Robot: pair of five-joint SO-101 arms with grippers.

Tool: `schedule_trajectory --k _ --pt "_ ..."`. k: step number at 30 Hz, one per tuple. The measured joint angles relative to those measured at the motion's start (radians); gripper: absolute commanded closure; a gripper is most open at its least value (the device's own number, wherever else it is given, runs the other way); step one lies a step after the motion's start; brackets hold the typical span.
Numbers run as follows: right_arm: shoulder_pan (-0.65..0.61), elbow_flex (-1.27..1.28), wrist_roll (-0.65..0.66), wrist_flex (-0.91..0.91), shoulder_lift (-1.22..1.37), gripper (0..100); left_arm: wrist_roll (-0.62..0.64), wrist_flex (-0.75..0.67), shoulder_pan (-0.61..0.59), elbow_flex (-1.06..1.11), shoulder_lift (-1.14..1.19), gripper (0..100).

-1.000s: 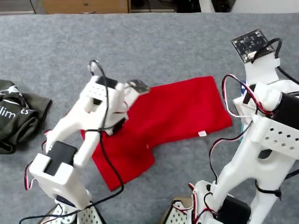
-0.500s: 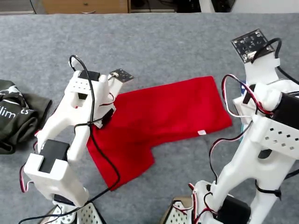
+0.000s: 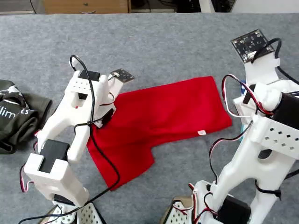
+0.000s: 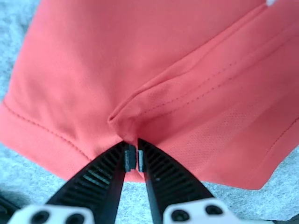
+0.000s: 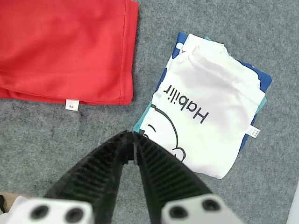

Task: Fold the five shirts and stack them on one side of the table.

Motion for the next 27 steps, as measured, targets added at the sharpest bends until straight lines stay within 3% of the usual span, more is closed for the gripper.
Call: schedule_trajectory --k 9,18,27 --pt "0.0 0.0 0.0 0.0 0.0 99.4 -0.012 0.003 0.0 0.0 0.0 98" --pt "0.0 0.0 0.0 0.0 0.0 99.4 -0.012 0.15 0.002 -0.138 0.0 98" --pt "0.0 0.0 0.0 0.0 0.0 99.4 -0.012 0.167 0.002 -0.158 0.0 98"
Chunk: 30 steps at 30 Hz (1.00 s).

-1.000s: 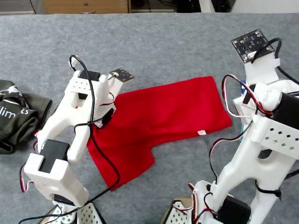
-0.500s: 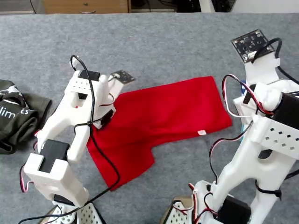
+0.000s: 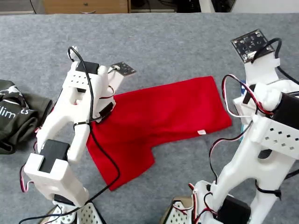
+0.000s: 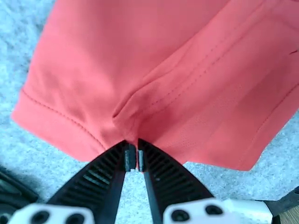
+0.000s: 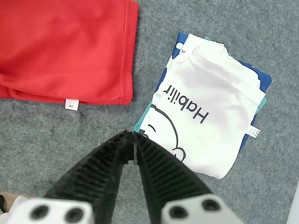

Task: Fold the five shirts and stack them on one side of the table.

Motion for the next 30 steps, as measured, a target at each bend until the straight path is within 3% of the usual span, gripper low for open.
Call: schedule_trajectory --k 6,13,26,30 --pt "0.0 0.0 0.0 0.0 0.0 99.4 0.0 -0.006 0.04 0.063 0.0 98" --pt "0.0 0.0 0.0 0.0 0.0 99.4 0.008 -0.029 0.041 0.066 0.0 86" --pt "0.0 0.0 0.049 0.0 0.0 99.4 0.031 -0.032 0.037 0.04 0.0 86" --pt "0.0 0.0 0.052 0.0 0.0 99.4 0.031 0.052 0.037 -0.054 0.0 93"
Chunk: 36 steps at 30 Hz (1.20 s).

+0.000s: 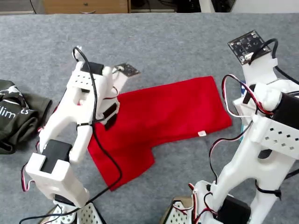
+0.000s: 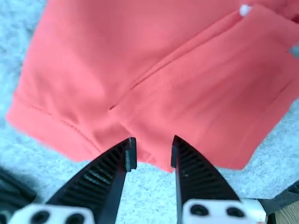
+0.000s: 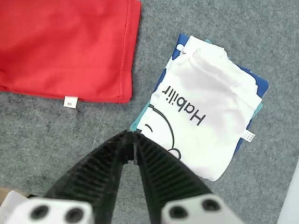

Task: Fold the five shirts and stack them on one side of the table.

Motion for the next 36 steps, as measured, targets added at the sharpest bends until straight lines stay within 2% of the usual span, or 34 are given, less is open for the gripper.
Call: schedule_trajectory --k 3,8,11,18,21,25,31,36 --pt "0.0 0.0 0.0 0.0 0.0 99.4 0.003 0.061 0.031 -0.074 0.0 98" --pt "0.0 0.0 0.0 0.0 0.0 99.4 0.003 0.094 0.074 -0.106 0.0 98" --pt "0.0 0.0 0.0 0.0 0.0 99.4 0.003 0.089 0.078 -0.051 0.0 98" --pt "0.0 0.0 0.0 0.0 0.0 99.4 0.003 -0.118 0.015 0.178 0.0 98" --pt "0.0 0.0 0.0 0.0 0.0 99.4 0.003 -0.141 0.005 0.203 0.0 98" --pt "0.0 0.0 0.0 0.0 0.0 99.4 0.003 -0.038 0.014 0.155 -0.032 98" --pt "0.012 0.0 0.0 0.0 -0.021 99.4 0.044 0.095 0.109 0.106 -0.259 98" --pt "0.06 0.034 0.02 0.0 -0.06 99.4 0.129 0.104 0.273 0.316 -0.505 98"
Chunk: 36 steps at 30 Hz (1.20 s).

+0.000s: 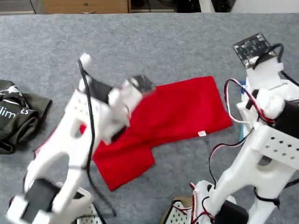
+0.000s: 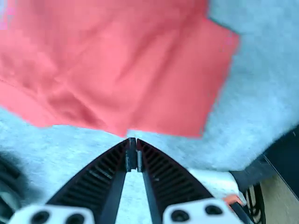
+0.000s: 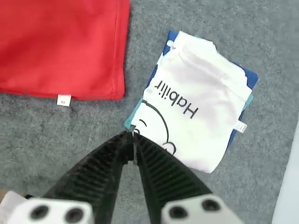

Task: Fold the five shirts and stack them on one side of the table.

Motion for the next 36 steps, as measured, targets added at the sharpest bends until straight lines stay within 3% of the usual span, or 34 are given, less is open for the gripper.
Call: schedule_trajectory --k 2,7,12,22,28,34,36 --pt "0.025 0.031 0.029 0.0 -0.011 99.4 0.052 -0.025 0.071 0.129 -0.083 97" --pt "0.091 0.114 0.087 0.0 -0.057 99.4 0.115 -0.173 0.16 0.434 -0.21 82" --pt "0.124 0.157 0.141 0.0 -0.104 99.4 0.12 -0.249 0.161 0.493 -0.229 78" --pt "0.13 0.157 0.15 0.0 -0.124 99.4 0.124 -0.516 0.184 0.69 -0.104 79" --pt "0.13 0.157 0.15 0.0 -0.124 99.4 0.124 -0.563 0.184 0.698 -0.003 79" --pt "0.13 0.157 0.15 0.0 -0.138 99.4 0.124 -0.562 0.189 0.654 0.091 97" --pt "0.13 0.157 0.15 0.0 -0.138 99.4 0.124 -0.562 0.19 0.632 0.124 98"
